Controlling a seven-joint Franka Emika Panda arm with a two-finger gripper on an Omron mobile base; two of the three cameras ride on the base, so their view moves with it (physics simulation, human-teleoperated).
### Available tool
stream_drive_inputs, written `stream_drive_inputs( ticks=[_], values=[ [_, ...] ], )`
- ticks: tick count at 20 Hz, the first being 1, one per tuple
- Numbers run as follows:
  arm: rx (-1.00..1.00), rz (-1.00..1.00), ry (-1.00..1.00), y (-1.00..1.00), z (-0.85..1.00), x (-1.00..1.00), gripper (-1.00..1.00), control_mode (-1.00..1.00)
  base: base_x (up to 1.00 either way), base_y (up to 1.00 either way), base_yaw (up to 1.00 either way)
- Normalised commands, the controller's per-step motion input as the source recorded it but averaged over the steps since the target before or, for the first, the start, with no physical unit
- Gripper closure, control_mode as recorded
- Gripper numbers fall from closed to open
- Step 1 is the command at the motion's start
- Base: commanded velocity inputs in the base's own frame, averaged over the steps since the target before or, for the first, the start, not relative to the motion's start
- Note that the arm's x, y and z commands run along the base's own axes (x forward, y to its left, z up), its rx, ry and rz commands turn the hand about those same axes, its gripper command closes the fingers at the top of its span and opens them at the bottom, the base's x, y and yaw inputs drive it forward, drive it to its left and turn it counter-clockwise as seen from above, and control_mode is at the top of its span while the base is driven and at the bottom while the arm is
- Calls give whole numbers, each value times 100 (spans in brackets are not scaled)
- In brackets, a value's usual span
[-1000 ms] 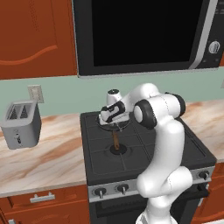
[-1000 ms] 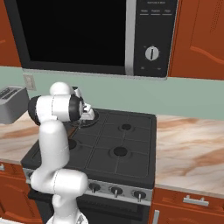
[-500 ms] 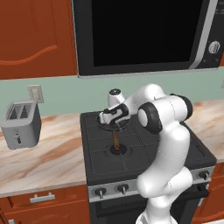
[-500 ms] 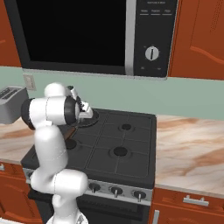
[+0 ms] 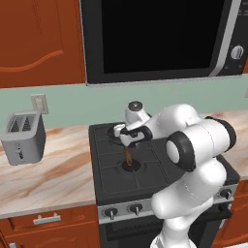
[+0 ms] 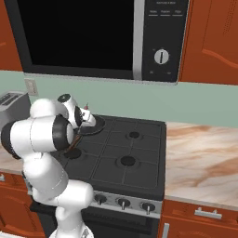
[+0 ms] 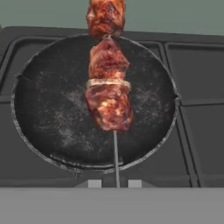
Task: Place the cold items (peach and lime) from the fridge in one tupperware on the dining counter. Place the warm items (kebab skewer and hot dog) in the stove area in another tupperware.
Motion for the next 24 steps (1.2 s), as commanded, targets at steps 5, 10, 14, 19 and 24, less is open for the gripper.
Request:
stream_drive_inputs(
  ticks=[5,10,14,19,24],
  values=[
    [7,0,0,-7,62,-28,100,-100,0,0,0],
    [3,0,3,0,60,-14,100,-100,0,0,0],
    [2,0,0,0,29,-44,100,-100,0,0,0],
    [0,0,0,0,5,-63,100,-100,0,0,0],
    [0,0,0,0,5,-14,100,100,-58,0,0]
  ],
)
